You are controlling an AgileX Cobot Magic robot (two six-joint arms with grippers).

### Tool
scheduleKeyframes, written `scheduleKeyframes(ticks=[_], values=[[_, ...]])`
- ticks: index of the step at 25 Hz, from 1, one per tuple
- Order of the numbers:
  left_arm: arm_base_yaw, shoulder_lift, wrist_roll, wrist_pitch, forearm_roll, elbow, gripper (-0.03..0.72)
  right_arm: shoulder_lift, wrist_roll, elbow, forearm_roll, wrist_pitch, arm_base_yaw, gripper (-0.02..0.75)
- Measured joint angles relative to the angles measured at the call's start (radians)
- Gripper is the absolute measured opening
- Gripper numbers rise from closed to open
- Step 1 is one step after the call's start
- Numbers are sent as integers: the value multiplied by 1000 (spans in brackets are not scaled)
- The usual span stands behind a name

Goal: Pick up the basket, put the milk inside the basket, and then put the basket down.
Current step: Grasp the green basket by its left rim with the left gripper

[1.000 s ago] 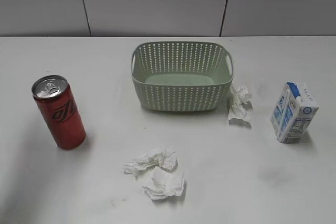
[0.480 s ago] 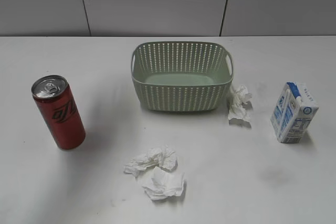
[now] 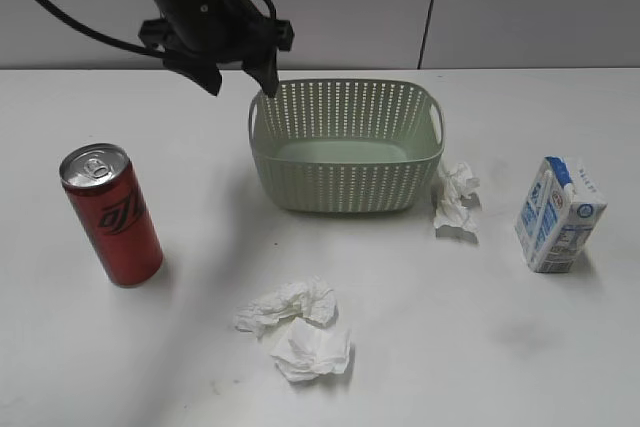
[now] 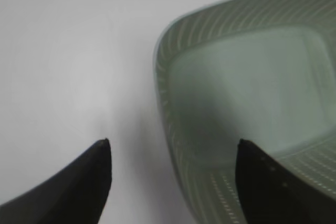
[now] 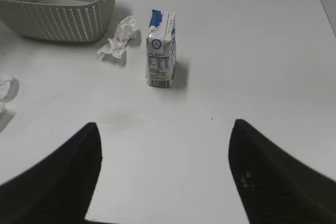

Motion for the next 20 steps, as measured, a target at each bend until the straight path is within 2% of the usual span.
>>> scheduleKeyframes(ticks=[8, 20], values=[[-1, 126, -11, -61, -56, 0, 561, 0, 0, 0, 0, 0, 0, 572], [-1, 184, -13, -132, -74, -1, 548, 0, 0, 0, 0, 0, 0, 572]])
